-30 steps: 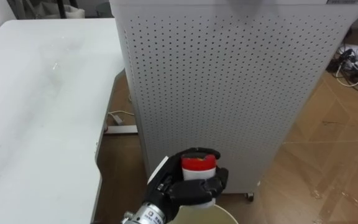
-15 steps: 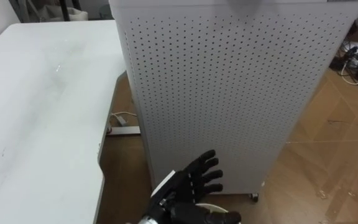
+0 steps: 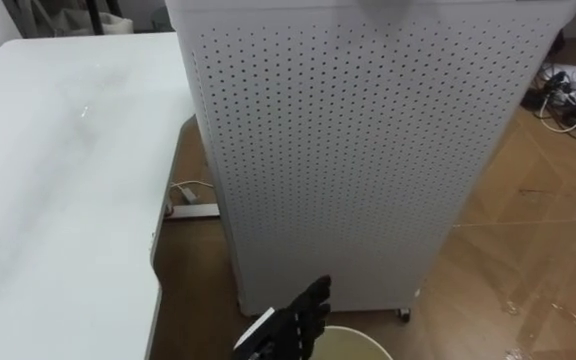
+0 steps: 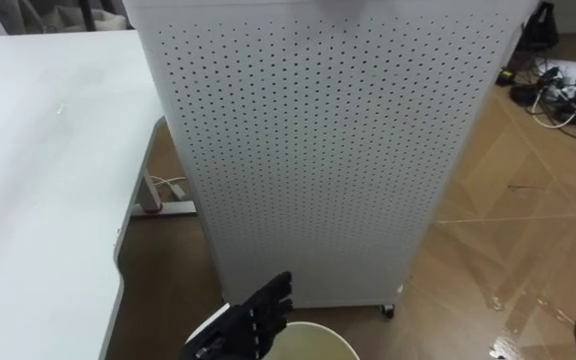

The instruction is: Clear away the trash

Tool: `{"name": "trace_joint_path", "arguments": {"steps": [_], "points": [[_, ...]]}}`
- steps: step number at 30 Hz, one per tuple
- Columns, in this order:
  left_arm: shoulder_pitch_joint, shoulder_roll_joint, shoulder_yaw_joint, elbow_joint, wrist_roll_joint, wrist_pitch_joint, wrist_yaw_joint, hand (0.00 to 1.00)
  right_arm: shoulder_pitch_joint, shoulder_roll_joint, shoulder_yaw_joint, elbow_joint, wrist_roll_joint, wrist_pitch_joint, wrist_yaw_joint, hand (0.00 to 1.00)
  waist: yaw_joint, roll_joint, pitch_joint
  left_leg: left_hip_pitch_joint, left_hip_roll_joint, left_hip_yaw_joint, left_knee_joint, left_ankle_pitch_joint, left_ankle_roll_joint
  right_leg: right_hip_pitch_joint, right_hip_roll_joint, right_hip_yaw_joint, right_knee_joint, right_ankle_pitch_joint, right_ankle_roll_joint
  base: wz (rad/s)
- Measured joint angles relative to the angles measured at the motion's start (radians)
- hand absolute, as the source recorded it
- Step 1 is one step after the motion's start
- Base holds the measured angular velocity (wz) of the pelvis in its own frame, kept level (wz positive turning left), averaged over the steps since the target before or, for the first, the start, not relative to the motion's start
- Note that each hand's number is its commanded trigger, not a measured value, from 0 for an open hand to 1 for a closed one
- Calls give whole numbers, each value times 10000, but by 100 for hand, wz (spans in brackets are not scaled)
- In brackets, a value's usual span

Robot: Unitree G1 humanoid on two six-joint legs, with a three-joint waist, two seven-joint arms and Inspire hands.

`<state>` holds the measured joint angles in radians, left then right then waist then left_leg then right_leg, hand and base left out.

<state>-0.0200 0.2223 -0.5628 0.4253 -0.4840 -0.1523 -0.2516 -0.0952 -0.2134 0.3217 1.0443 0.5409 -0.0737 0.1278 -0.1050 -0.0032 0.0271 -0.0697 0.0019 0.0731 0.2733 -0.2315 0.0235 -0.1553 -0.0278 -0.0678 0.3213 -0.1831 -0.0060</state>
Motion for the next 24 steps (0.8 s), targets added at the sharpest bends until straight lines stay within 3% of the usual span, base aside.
{"name": "trace_joint_path", "arguments": {"steps": [3,10,20,24], "points": [[2,62,7,654,658,28,-19,0,78,-17,-44,1,64,3,54,100,-41,-105,-36,6,5,56,1,0,0,-7,25,92,-77,11,7,-8],[65,18,27,2591,838,69,24,0,458,-48,-336,-5,224,4,-56,100,-63,-162,-76,103,-1,127,-46,-1,2,46,22,165,-60,14,11,-4],[-324,-374,298,4676,1366,151,48,0,792,170,-393,48,191,4,36,100,-149,-268,-55,115,-40,1097,127,-81,113,-675,-65,447,810,-20,14,-27],[-521,-516,705,5758,1731,155,74,0,772,213,-394,304,160,5,311,100,-282,-351,-47,-100,142,1301,615,-373,114,-836,91,635,877,49,56,-21]]}}
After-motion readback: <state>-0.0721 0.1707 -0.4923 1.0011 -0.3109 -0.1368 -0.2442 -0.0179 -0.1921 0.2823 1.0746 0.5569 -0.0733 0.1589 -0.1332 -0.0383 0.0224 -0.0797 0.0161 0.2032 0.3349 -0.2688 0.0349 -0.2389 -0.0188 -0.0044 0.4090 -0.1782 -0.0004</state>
